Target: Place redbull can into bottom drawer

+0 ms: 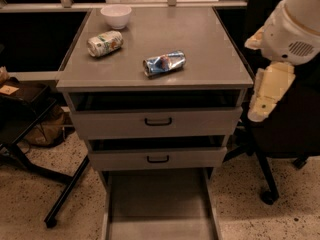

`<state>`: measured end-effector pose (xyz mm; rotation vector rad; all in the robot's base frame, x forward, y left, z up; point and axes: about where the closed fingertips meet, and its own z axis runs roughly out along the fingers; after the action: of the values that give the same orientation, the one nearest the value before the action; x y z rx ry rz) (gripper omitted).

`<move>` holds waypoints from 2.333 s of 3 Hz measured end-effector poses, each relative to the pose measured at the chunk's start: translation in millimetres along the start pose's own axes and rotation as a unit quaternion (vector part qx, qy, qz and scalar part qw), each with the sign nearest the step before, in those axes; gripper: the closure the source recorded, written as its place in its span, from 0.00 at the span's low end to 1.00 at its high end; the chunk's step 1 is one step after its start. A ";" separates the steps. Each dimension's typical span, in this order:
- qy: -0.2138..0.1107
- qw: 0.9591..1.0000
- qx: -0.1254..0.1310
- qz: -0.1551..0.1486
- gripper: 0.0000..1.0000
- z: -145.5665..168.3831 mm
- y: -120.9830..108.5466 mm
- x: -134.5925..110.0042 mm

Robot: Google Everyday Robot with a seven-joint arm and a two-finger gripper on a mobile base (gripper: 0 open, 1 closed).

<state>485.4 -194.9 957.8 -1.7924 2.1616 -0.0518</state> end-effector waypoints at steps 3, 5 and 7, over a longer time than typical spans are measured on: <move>-0.055 0.996 -0.017 -0.075 0.00 70.9 -100.2 -64.5; -0.079 0.993 -0.024 -0.088 0.00 88.3 -116.6 -82.5; -0.087 0.987 -0.049 -0.128 0.00 127.8 -155.8 -107.2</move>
Offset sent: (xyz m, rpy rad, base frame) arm 0.1378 0.0523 -0.0270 0.0598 -0.0222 0.1884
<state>684.8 -101.0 898.4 -2.0387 1.8357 0.1480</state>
